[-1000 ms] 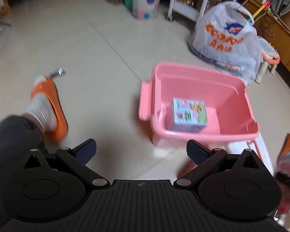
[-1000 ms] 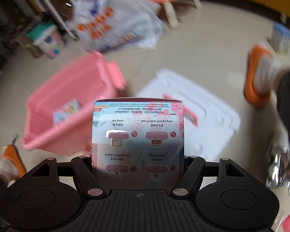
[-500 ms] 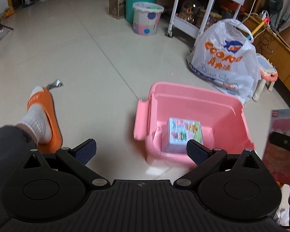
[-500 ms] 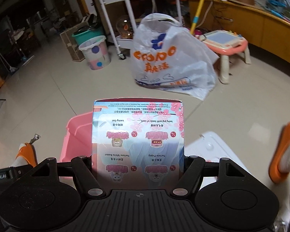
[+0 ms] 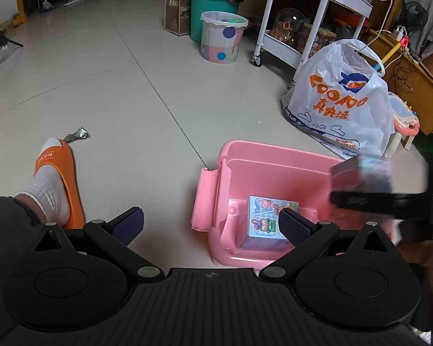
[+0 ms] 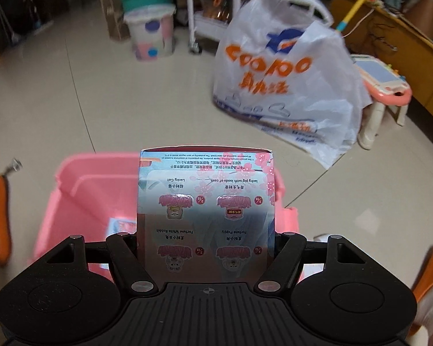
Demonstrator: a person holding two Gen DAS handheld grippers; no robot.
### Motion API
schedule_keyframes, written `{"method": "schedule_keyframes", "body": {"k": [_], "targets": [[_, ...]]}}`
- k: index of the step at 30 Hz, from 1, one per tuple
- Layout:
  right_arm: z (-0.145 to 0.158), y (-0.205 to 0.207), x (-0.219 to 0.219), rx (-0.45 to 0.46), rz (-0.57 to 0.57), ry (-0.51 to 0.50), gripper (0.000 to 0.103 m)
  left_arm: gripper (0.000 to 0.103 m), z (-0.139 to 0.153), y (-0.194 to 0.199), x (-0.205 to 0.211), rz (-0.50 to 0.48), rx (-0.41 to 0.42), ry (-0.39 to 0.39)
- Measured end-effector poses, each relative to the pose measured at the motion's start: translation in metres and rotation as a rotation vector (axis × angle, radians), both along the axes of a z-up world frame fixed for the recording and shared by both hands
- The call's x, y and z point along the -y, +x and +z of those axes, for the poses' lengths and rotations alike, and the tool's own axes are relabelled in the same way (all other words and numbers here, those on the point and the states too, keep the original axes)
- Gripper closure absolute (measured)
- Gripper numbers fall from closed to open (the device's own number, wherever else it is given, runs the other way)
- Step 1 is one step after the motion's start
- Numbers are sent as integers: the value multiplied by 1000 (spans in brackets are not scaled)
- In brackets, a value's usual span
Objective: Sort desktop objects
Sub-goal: 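Carry the pink-and-blue box into the pink bin and release it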
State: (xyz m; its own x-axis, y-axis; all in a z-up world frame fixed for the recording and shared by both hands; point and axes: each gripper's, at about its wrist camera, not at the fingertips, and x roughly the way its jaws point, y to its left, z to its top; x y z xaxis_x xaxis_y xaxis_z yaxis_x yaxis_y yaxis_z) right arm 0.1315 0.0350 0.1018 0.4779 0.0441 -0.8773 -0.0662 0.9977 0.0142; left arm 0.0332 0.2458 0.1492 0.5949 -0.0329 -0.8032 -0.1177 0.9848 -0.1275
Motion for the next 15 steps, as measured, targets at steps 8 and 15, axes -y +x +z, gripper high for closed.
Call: {"method": "schedule_keyframes", "body": {"k": [8,15], "targets": [[-56,30,-17,-140,46,-116,37,1,-4,7,1,9,-36,-43],[-81,41,-29,-191,28,-147,37,1,-6,6,-8,46,-64,-98]]}}
